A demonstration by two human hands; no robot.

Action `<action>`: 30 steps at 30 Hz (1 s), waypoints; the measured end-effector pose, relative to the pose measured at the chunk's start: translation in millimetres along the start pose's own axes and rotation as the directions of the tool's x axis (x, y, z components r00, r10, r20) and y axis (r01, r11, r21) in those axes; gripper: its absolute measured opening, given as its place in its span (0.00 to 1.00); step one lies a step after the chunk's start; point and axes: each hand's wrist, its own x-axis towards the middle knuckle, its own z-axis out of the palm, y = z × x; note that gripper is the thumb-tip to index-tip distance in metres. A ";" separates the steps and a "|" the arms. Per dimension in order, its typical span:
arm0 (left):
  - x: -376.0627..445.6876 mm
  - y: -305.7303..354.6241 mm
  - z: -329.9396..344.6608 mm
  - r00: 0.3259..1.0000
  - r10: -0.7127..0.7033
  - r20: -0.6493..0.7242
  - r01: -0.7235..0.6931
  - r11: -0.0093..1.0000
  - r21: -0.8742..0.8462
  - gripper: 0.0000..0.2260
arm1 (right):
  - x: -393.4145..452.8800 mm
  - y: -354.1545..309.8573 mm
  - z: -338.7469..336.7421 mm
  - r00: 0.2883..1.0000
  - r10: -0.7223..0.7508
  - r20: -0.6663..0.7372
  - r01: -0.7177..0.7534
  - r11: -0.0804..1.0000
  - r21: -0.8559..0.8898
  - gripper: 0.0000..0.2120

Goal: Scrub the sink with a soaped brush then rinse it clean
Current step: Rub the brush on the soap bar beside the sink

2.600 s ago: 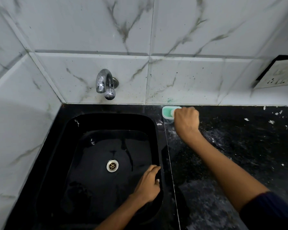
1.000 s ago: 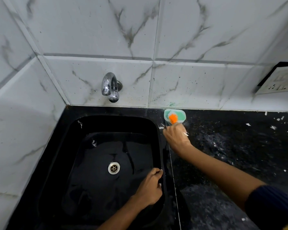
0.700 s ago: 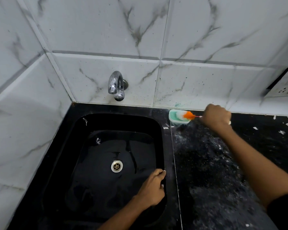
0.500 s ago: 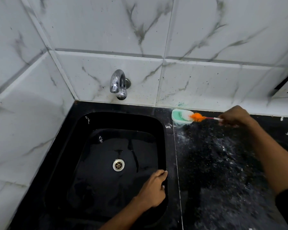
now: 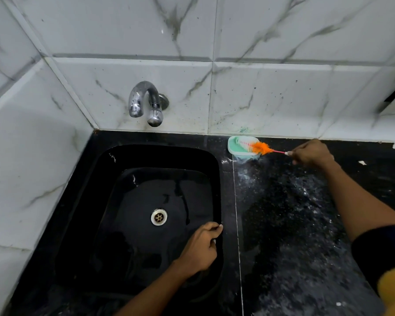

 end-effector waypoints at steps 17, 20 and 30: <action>5.0 7.2 -7.0 1.000 0.012 -0.026 -0.013 1.000 -0.015 0.25 | 8.8 -9.7 4.0 0.983 -0.103 -0.150 0.093 0.993 -0.073 0.12; 4.5 7.0 -7.0 0.999 0.018 -0.027 -0.018 1.000 -0.010 0.26 | 13.5 -12.1 -2.9 0.986 -0.088 -0.142 0.080 0.995 -0.061 0.13; 4.4 4.3 -3.1 0.998 0.030 -0.054 -0.031 0.999 -0.021 0.25 | 22.8 4.8 -9.9 0.985 -0.137 -0.105 0.132 0.990 -0.050 0.06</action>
